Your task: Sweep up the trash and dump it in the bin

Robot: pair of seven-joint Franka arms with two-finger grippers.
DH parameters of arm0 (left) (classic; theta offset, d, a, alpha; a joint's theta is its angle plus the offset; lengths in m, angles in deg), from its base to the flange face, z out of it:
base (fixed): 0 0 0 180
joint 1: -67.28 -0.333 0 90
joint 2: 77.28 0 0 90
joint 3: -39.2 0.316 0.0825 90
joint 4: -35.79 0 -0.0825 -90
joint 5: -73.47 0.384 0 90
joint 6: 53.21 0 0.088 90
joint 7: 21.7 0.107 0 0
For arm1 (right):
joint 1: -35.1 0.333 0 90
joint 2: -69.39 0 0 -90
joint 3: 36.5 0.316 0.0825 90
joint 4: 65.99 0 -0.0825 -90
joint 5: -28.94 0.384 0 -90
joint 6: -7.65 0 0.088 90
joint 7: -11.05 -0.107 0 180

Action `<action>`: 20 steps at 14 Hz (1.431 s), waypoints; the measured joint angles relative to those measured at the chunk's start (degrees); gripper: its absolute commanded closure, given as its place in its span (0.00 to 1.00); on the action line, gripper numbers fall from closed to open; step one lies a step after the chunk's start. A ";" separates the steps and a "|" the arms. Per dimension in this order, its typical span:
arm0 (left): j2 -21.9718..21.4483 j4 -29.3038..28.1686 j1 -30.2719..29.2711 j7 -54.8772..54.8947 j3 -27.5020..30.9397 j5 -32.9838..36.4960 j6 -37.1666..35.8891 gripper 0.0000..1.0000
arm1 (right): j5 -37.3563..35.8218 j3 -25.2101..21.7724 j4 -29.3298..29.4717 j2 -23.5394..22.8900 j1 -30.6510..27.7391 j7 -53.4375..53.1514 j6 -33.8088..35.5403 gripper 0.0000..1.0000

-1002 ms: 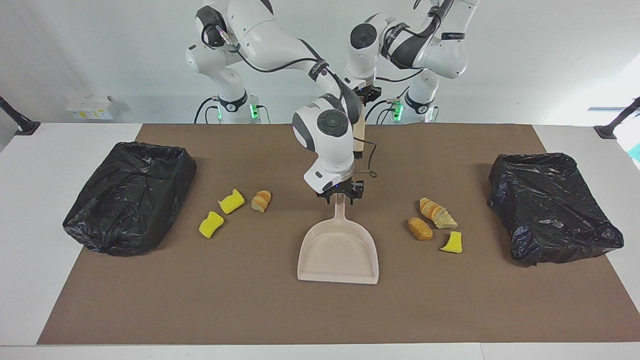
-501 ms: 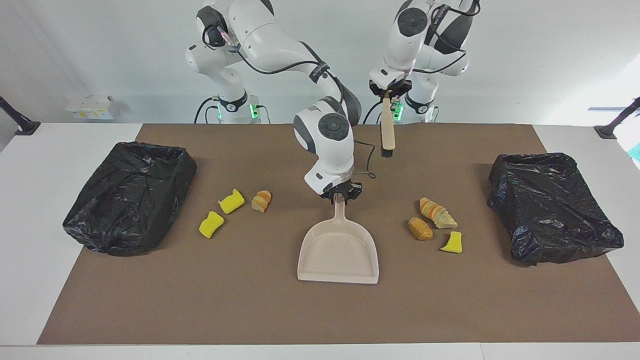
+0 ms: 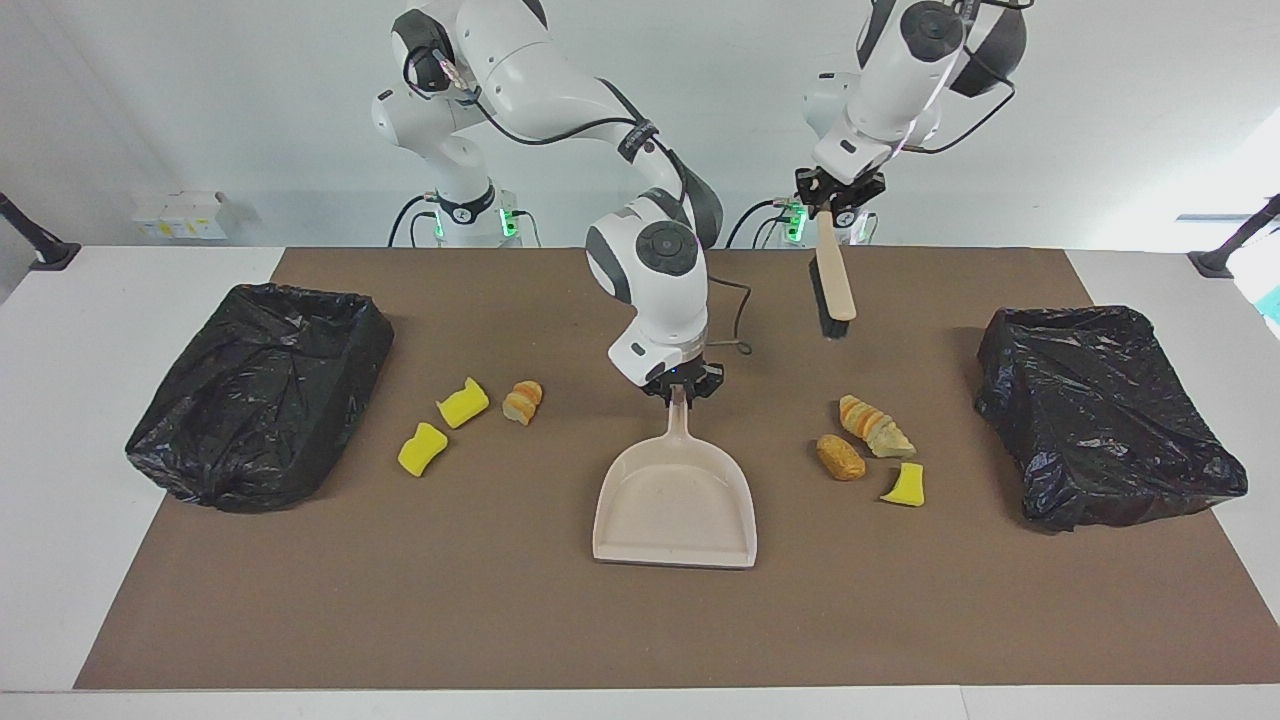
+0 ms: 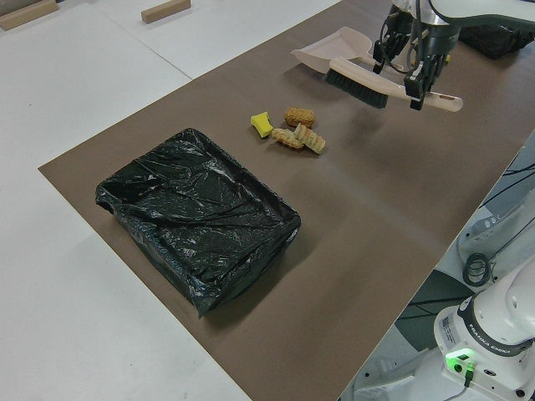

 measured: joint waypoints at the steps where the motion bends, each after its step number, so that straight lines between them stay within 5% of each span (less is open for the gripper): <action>1: 2.78 2.28 -0.90 0.68 -0.01 1.61 0.19 1.00 | -0.01 -0.11 -0.11 0.77 -0.88 4.88 2.24 1.00; 6: 14.91 8.74 -5.49 10.56 -0.03 8.01 7.33 1.00 | -1.17 -0.37 -0.78 3.53 -7.17 31.05 13.27 1.00; 11: 21.75 8.78 -6.51 16.98 -0.11 12.49 12.87 1.00 | -7.10 -0.37 -4.68 5.19 -8.19 54.53 14.58 1.00; 15: 23.01 3.85 -6.65 18.24 -0.11 12.76 18.90 1.00 | -10.15 -0.28 -6.21 5.71 -8.53 68.41 12.65 1.00; 20: 21.62 -2.04 -6.71 16.92 -0.50 12.76 22.30 1.00 | -13.31 -0.01 -10.30 5.70 -7.23 71.92 5.37 1.00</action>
